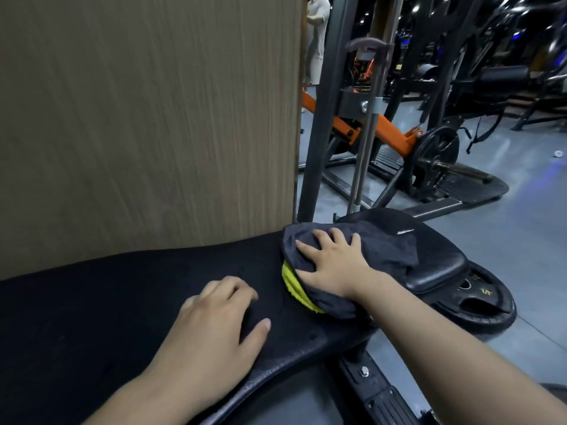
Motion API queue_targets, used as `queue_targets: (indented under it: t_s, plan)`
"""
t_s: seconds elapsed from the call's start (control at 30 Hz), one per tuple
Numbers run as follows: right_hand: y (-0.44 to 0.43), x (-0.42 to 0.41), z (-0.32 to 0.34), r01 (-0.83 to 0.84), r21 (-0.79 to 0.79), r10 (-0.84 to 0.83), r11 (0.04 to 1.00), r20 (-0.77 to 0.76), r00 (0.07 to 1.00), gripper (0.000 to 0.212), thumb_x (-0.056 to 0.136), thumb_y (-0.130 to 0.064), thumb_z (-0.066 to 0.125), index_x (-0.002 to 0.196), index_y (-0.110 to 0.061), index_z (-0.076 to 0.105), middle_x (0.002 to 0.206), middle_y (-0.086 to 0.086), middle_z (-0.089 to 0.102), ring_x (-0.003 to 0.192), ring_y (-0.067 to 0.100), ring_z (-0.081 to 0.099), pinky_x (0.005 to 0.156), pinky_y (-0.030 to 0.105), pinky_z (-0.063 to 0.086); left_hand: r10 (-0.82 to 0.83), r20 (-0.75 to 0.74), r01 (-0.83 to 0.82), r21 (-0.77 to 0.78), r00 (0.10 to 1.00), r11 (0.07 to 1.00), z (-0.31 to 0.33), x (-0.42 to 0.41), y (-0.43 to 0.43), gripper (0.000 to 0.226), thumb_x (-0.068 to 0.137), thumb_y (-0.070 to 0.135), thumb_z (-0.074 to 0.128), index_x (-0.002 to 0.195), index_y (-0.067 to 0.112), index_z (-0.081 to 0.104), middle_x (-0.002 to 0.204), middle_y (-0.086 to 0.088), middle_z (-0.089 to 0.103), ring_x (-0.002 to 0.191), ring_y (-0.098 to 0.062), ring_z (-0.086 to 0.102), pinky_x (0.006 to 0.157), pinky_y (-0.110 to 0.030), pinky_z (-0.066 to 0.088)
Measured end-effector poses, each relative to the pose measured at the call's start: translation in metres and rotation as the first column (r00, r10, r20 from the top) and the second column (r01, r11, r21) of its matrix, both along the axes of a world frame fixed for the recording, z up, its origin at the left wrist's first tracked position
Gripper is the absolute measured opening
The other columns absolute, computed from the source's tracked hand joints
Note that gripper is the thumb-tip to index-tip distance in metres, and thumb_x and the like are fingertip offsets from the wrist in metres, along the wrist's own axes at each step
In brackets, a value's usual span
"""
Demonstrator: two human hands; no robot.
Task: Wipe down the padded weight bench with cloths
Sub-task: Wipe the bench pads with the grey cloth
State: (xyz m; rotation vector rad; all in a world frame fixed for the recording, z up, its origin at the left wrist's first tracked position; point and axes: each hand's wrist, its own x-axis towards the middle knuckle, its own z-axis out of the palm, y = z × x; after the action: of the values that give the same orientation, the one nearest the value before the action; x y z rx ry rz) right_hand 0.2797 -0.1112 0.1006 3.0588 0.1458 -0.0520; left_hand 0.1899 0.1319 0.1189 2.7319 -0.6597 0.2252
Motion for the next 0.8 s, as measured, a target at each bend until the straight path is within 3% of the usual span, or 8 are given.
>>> queue_targets:
  t_s: [0.1,0.17,0.27,0.37,0.47,0.63,0.73,0.8]
  plan:
    - [0.036,-0.018,0.012,-0.116,0.043,0.114,0.992,0.051,0.992,0.069,0.084,-0.076,0.026,0.141,-0.044,0.045,0.147,-0.002,0.041,0.129,0.030,0.032,0.099,0.052,0.027,0.036,-0.022,-0.036,-0.021,0.999,0.999,0.004,-0.008,0.022,0.066,0.078,0.072,0.017,0.123,0.039,0.053,0.121,0.028,0.041,0.118,0.004,0.040,0.100,-0.026,0.038]
    - [0.053,-0.024,0.026,-0.163,0.219,0.168,0.962,-0.008,0.986,0.048,0.094,-0.065,0.036,0.131,-0.042,0.058,0.144,-0.010,0.049,0.129,0.026,0.036,0.099,0.050,0.028,0.057,-0.022,-0.057,-0.015,0.998,0.998,0.005,-0.011,0.030,0.051,0.086,0.067,0.031,0.123,0.039,0.053,0.120,0.028,0.042,0.116,0.003,0.041,0.100,-0.026,0.039]
    - [0.055,-0.035,0.042,-0.138,0.469,0.157,0.873,-0.002,0.988,0.050,0.092,-0.068,0.039,0.123,-0.037,0.064,0.143,-0.011,0.052,0.136,0.024,0.033,0.106,0.050,0.027,0.075,-0.019,-0.075,0.001,0.997,0.997,0.007,-0.015,0.038,0.040,0.093,0.059,0.041,0.125,0.039,0.051,0.120,0.027,0.042,0.115,0.000,0.042,0.100,-0.028,0.039]
    - [0.048,-0.063,0.043,-0.085,0.406,0.079,0.910,0.032,0.996,0.085,0.068,-0.093,0.038,0.140,-0.048,0.043,0.161,-0.002,0.024,0.150,0.022,0.010,0.119,0.054,0.012,0.109,0.015,-0.109,0.057,0.994,0.992,0.008,-0.019,0.046,0.042,0.094,0.058,0.041,0.130,0.037,0.050,0.126,0.023,0.044,0.120,-0.004,0.043,0.102,-0.031,0.039]
    - [0.056,-0.091,0.023,-0.036,0.289,0.053,0.957,-0.051,0.997,0.103,0.062,-0.096,0.041,0.151,-0.048,0.022,0.167,0.001,-0.001,0.152,0.027,-0.008,0.119,0.059,-0.006,0.156,0.031,-0.158,0.078,0.987,0.984,0.007,-0.020,0.059,0.045,0.093,0.059,0.043,0.131,0.036,0.053,0.130,0.019,0.046,0.123,-0.008,0.045,0.102,-0.035,0.040]
    - [0.054,-0.090,0.005,0.012,0.186,-0.053,0.983,0.215,0.975,0.107,0.065,-0.095,0.031,0.155,-0.039,0.014,0.164,-0.004,0.017,0.149,0.022,0.013,0.117,0.055,0.010,0.214,0.014,-0.214,0.037,0.977,0.976,0.006,-0.018,0.088,0.045,0.091,0.059,0.045,0.128,0.035,0.056,0.124,0.021,0.048,0.117,-0.006,0.048,0.098,-0.037,0.044]
    - [0.039,-0.076,0.002,0.118,0.197,-0.145,0.973,0.131,0.981,0.112,0.060,-0.099,0.030,0.155,-0.043,0.008,0.166,0.005,0.000,0.151,0.031,-0.008,0.114,0.063,-0.010,0.248,0.008,-0.248,0.019,0.969,0.969,0.004,-0.017,0.106,0.045,0.090,0.059,0.047,0.128,0.036,0.055,0.124,0.023,0.047,0.117,-0.005,0.048,0.096,-0.036,0.045]
    - [0.027,-0.059,0.005,0.158,0.235,-0.184,0.959,0.094,0.978,0.103,0.065,-0.096,0.037,0.153,-0.047,0.016,0.165,0.004,0.010,0.151,0.030,0.005,0.115,0.062,0.006,0.274,0.017,-0.274,0.003,0.962,0.962,0.002,-0.017,0.119,0.044,0.089,0.058,0.050,0.126,0.036,0.057,0.122,0.025,0.048,0.114,-0.005,0.050,0.093,-0.036,0.046]
